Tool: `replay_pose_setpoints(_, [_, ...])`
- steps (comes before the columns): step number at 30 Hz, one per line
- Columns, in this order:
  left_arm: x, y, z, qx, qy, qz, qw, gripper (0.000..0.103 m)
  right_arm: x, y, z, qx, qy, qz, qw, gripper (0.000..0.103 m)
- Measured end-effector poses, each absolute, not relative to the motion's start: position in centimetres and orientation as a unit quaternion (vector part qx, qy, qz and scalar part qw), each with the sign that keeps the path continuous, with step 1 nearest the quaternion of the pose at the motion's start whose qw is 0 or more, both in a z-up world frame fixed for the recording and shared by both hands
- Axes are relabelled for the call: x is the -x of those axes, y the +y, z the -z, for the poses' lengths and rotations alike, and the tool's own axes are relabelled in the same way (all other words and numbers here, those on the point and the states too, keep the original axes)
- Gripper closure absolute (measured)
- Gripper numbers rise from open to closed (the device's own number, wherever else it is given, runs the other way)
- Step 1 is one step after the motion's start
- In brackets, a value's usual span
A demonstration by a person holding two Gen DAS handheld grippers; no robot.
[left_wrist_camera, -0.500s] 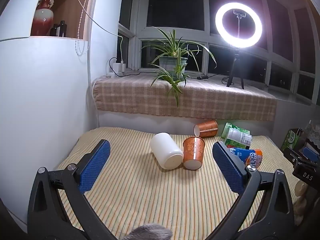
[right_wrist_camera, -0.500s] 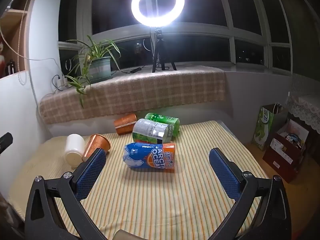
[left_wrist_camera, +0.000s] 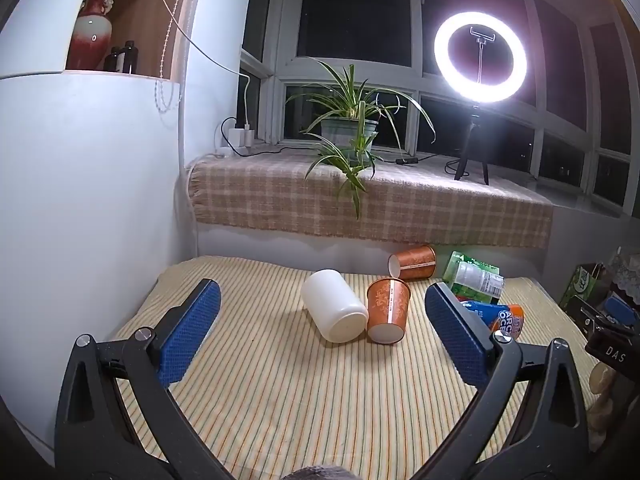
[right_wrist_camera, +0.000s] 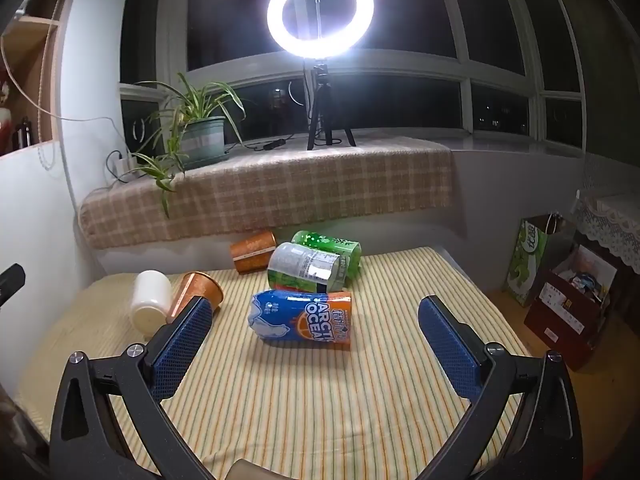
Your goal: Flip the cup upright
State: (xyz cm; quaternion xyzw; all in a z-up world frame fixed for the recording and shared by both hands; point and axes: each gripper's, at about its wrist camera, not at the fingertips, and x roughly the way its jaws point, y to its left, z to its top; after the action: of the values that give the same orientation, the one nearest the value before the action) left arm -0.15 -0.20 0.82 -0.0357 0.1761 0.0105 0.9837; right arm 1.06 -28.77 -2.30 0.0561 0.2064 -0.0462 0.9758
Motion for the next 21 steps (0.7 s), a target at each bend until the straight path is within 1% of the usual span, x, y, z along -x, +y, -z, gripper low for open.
replay_pose_setpoints(21, [0.41,0.2,-0.93,0.04,0.171,-0.004,0.985,0.0,-0.88,-28.48,2.42,-0.053,0.208,0.045,0.976,0.001])
